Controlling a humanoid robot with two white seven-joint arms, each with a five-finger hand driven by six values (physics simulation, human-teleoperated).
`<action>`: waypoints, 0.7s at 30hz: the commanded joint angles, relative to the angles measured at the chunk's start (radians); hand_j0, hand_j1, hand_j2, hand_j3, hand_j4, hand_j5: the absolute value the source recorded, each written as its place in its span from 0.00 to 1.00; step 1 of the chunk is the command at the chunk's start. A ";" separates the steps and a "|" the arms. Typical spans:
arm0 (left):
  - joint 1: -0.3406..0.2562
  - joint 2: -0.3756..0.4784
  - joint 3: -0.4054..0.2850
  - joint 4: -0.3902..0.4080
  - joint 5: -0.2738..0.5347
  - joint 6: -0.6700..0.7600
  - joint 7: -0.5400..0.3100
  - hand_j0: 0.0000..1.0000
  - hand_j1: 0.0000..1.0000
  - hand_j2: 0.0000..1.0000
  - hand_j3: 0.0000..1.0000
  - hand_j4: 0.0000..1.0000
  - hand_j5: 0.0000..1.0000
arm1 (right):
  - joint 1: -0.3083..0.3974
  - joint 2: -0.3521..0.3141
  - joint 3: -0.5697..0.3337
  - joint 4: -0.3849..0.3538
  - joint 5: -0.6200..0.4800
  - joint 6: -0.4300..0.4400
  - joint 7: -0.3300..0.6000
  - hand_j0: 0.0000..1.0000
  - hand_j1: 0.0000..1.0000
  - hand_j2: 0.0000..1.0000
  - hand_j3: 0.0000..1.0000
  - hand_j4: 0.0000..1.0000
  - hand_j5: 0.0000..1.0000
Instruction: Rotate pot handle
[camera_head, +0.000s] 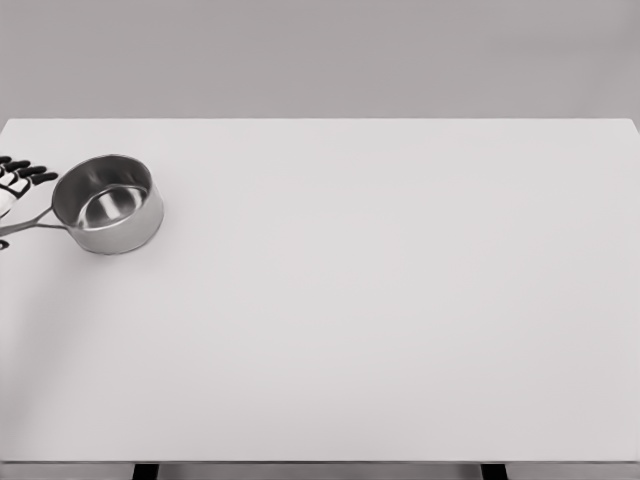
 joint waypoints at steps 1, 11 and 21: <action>0.000 0.000 -0.002 0.022 0.005 0.001 0.001 1.00 1.00 1.00 1.00 1.00 1.00 | 0.000 0.000 0.000 0.000 0.000 0.000 0.000 1.00 1.00 1.00 1.00 1.00 1.00; -0.069 -0.018 -0.033 0.088 0.007 0.021 0.001 1.00 1.00 1.00 1.00 1.00 1.00 | 0.000 0.000 0.000 0.000 0.000 0.000 0.000 1.00 1.00 1.00 1.00 1.00 1.00; -0.150 -0.055 -0.077 0.162 0.005 0.033 0.002 1.00 1.00 1.00 1.00 1.00 1.00 | 0.000 0.000 0.000 0.000 0.000 0.000 0.000 1.00 1.00 1.00 1.00 1.00 1.00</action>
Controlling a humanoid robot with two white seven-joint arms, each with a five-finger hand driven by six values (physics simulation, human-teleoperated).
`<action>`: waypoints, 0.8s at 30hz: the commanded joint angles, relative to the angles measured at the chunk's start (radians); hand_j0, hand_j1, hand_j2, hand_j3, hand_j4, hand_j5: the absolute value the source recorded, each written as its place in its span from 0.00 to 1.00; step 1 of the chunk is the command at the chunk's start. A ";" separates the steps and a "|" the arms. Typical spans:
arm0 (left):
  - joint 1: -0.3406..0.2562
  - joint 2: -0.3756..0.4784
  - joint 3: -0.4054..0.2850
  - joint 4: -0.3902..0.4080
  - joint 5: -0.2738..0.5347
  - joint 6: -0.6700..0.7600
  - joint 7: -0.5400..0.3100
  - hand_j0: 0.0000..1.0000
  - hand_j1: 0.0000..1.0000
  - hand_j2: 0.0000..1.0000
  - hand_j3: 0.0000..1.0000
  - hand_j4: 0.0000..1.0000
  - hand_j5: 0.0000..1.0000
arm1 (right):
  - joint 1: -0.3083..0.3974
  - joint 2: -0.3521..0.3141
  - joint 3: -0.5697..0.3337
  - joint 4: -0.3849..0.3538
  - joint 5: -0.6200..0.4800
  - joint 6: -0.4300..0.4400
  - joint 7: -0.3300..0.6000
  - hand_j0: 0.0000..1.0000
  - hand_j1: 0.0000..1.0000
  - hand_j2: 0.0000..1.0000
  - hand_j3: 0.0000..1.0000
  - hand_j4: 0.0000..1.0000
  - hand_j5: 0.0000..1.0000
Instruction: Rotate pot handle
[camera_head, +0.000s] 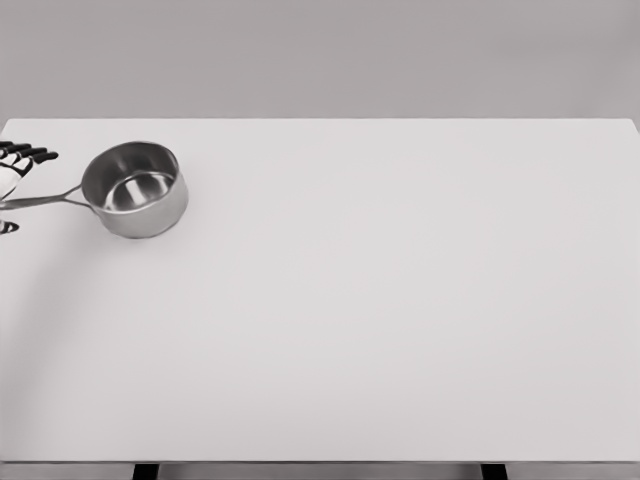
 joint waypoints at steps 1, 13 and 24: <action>0.000 -0.004 -0.004 0.010 0.007 0.002 0.001 1.00 1.00 1.00 1.00 1.00 1.00 | 0.000 0.000 0.000 0.000 0.000 0.000 0.000 1.00 1.00 1.00 1.00 1.00 1.00; -0.034 -0.021 -0.045 -0.010 0.021 0.000 0.005 1.00 1.00 1.00 1.00 1.00 1.00 | 0.000 0.000 0.000 0.000 0.000 0.000 0.000 1.00 1.00 1.00 1.00 1.00 1.00; -0.067 -0.029 -0.074 -0.020 0.019 0.003 0.001 1.00 1.00 1.00 1.00 1.00 1.00 | 0.000 0.000 0.000 0.000 0.000 0.000 0.000 1.00 1.00 1.00 1.00 1.00 1.00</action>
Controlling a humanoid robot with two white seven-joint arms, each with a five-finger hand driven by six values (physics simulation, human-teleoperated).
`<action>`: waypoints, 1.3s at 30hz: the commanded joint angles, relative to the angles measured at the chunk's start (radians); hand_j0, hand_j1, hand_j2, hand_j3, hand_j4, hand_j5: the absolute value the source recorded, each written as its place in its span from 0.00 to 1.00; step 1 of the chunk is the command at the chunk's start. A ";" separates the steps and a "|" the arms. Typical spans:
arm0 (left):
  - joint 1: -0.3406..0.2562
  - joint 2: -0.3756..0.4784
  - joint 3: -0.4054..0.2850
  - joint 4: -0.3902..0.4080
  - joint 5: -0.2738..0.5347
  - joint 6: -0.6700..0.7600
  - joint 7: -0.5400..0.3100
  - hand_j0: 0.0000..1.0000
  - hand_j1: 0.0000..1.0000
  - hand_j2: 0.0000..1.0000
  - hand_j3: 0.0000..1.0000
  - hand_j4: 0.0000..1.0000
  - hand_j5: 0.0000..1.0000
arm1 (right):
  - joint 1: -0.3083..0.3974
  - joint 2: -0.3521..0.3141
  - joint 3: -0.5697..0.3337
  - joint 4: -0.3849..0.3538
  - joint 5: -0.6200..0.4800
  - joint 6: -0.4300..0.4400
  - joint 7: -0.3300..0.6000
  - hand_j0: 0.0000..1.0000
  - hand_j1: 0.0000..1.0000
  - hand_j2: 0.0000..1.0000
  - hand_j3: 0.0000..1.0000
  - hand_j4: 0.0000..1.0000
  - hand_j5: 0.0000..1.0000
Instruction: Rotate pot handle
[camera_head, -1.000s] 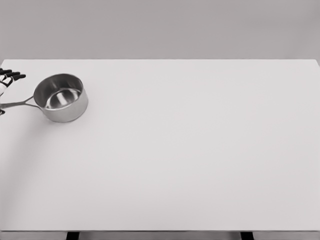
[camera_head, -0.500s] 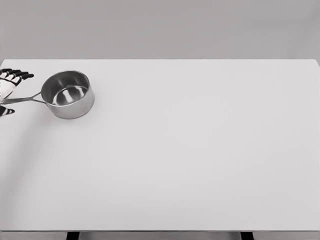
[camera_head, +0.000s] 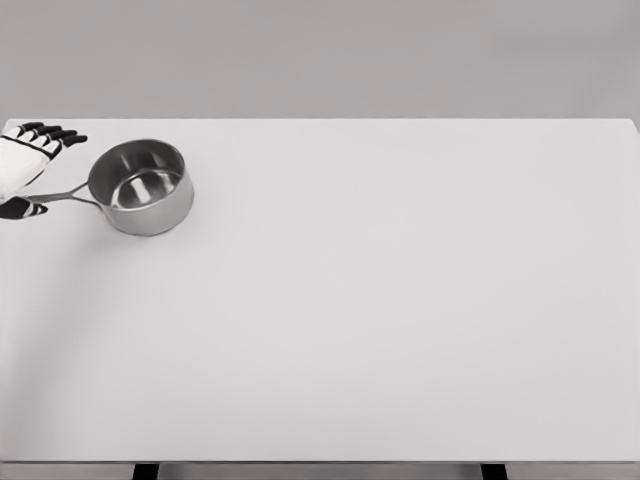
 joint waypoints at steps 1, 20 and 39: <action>-0.002 0.001 -0.010 0.007 0.002 0.001 0.000 1.00 1.00 1.00 1.00 1.00 1.00 | 0.000 0.000 0.000 -0.002 0.000 0.000 0.000 1.00 1.00 1.00 1.00 1.00 1.00; -0.069 -0.013 -0.018 0.111 -0.007 0.017 0.000 1.00 1.00 1.00 1.00 1.00 1.00 | 0.000 0.000 0.000 0.000 0.000 0.000 0.000 1.00 1.00 1.00 1.00 1.00 1.00; -0.138 -0.044 -0.018 0.214 -0.009 0.044 0.000 1.00 1.00 1.00 1.00 1.00 1.00 | 0.000 0.000 0.000 0.000 0.000 0.000 0.000 1.00 1.00 1.00 1.00 1.00 1.00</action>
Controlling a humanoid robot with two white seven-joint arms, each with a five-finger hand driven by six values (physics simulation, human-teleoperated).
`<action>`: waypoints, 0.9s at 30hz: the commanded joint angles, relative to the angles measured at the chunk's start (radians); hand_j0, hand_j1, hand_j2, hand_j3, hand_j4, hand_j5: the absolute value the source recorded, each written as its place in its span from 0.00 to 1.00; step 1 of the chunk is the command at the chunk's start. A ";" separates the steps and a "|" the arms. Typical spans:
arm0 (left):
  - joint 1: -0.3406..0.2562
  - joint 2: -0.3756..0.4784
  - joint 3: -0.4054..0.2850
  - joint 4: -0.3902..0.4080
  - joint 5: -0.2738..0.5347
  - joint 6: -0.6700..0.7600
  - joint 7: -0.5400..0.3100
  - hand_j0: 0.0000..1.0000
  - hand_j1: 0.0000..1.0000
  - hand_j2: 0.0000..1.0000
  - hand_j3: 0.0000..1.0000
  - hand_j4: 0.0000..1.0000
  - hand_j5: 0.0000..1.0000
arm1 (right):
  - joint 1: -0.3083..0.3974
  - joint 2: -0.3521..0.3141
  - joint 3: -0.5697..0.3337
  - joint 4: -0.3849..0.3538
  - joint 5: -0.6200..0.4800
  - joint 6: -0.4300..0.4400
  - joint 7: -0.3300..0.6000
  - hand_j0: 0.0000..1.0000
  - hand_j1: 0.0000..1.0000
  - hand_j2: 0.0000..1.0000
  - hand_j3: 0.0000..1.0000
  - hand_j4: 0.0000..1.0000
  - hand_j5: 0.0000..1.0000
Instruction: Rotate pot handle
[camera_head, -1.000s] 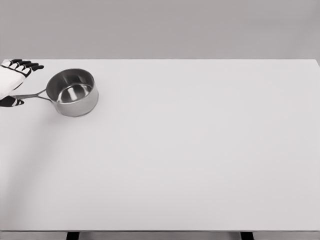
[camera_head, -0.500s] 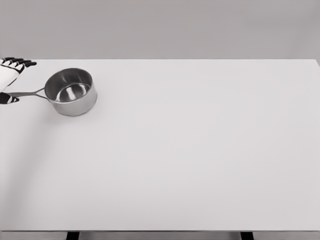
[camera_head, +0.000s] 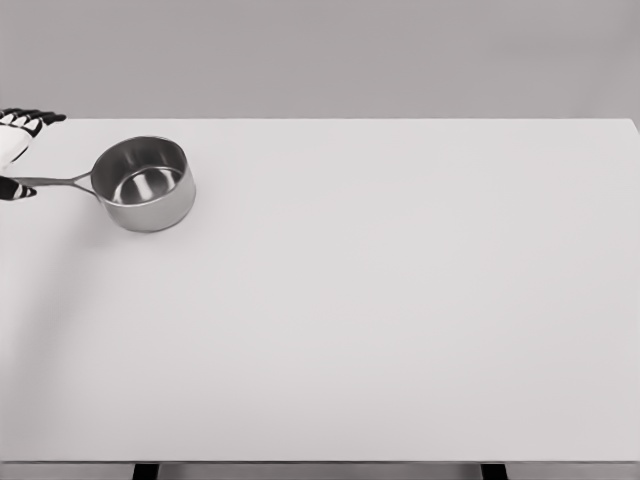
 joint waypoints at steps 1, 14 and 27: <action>-0.002 -0.002 0.001 0.011 0.005 0.002 0.001 1.00 1.00 1.00 1.00 1.00 1.00 | 0.000 0.000 0.000 0.000 0.000 0.000 0.000 1.00 1.00 1.00 1.00 1.00 1.00; -0.025 -0.004 0.001 0.057 0.014 -0.010 0.005 1.00 1.00 1.00 1.00 1.00 1.00 | 0.000 0.000 0.000 0.000 0.000 0.000 0.000 1.00 1.00 1.00 1.00 1.00 1.00; 0.172 0.101 -0.022 -0.369 0.261 -0.077 0.016 1.00 1.00 1.00 1.00 1.00 1.00 | 0.000 0.000 0.000 0.000 0.000 0.000 0.000 1.00 1.00 1.00 1.00 1.00 1.00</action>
